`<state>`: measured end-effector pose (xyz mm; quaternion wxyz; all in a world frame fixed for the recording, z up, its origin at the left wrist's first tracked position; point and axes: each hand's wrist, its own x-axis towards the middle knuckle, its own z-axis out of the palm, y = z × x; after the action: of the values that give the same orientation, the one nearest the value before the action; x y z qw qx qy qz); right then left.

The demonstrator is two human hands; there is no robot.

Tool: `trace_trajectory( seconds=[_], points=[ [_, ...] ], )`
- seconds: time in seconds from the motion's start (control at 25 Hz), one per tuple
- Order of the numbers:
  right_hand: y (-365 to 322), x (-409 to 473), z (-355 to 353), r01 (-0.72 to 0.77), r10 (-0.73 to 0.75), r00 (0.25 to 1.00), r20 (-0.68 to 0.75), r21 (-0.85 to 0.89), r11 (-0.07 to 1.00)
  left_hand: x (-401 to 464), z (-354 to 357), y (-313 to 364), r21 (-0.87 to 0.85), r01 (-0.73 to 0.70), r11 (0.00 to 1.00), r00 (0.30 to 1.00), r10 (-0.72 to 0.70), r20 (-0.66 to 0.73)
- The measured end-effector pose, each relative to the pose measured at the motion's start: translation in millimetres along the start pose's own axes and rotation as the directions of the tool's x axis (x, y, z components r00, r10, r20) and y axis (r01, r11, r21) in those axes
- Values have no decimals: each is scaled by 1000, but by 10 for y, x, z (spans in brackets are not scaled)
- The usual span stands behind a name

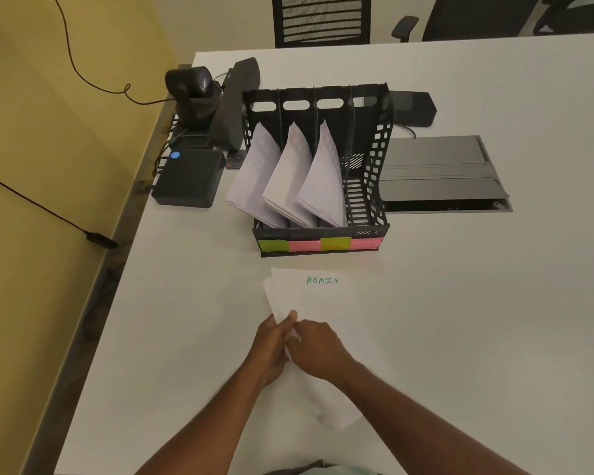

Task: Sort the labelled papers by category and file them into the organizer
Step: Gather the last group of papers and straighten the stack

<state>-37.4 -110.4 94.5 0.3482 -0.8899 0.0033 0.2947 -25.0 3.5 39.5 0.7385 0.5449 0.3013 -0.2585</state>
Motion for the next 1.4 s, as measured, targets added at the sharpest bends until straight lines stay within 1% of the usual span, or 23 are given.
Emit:
trace_trajectory(
  seconds=[0.04,0.08,0.16,0.2,0.24,0.28,0.32,0.36,0.4,0.44,0.48,0.52,0.56,0.6,0.68,0.76,0.8,0.84,0.92,1.0,1.16,1.32,1.4],
  points=[
    [103,1,-31,-11,13,999,-35,70,997,18,-19,-1,28,-4,1000,1000,4,-14],
    [247,35,-83,-40,58,989,-135,127,991,33,-50,9,39,11,999,999,-9,-39],
    [606,88,-263,-163,236,900,-367,219,962,25,-145,61,-1,44,999,998,-44,-46],
    [819,94,-374,-255,365,851,-378,308,916,7,-208,98,-38,62,997,998,-63,-30],
    [998,74,-502,-320,476,830,-291,450,833,-5,-273,137,-73,78,994,997,-78,-8],
    [1150,45,-599,-347,508,853,-116,601,720,-27,-330,178,-92,92,991,996,-92,13],
    [1249,-11,-667,-355,436,897,79,716,601,-36,-369,201,-98,98,990,995,-95,35],
    [1296,-59,-710,-349,326,926,193,769,536,-47,-372,218,-89,88,992,995,-83,57],
    [1286,-89,-727,-302,226,951,212,796,524,-64,-336,233,-71,67,995,996,-62,68],
    [1219,-110,-725,-226,169,973,156,784,577,-96,-274,253,-42,29,999,998,-27,58],
    [1123,-113,-698,-138,167,985,32,722,678,-136,-192,267,2,-35,999,999,34,28],
    [1013,-110,-665,-53,176,975,-133,635,771,-185,-108,284,64,-125,990,992,127,-26],
    [887,-121,-641,19,170,944,-282,564,826,-239,-30,309,136,-228,964,968,240,-76],
    [773,-127,-616,94,152,903,-402,531,842,-301,48,346,211,-324,922,931,351,-105],
    [619,-147,-559,240,104,837,-537,532,812,-398,138,411,295,-471,831,847,519,-111],
    [626,-111,-478,286,132,824,-551,605,743,-437,154,455,340,-543,768,796,600,-84],
    [655,-80,-442,272,166,836,-523,658,702,-431,140,445,373,-547,749,789,610,-69],
    [692,-41,-408,240,201,851,-485,701,672,-415,111,412,396,-525,753,801,595,-69],
    [777,14,-355,180,245,869,-431,735,653,-370,69,314,385,-442,810,848,517,-114],
    [764,24,-342,161,262,877,-403,759,630,-345,47,215,317,-375,871,883,440,-164],
    [703,19,-305,167,234,896,-378,774,611,-252,98,127,141,-334,932,896,360,-260],
    [705,11,-283,147,198,914,-355,741,655,-116,197,133,-54,-255,965,878,208,-430],
    [721,-36,-320,110,182,908,-377,634,765,-48,244,182,-117,-242,963,865,160,-475]
  ],
)
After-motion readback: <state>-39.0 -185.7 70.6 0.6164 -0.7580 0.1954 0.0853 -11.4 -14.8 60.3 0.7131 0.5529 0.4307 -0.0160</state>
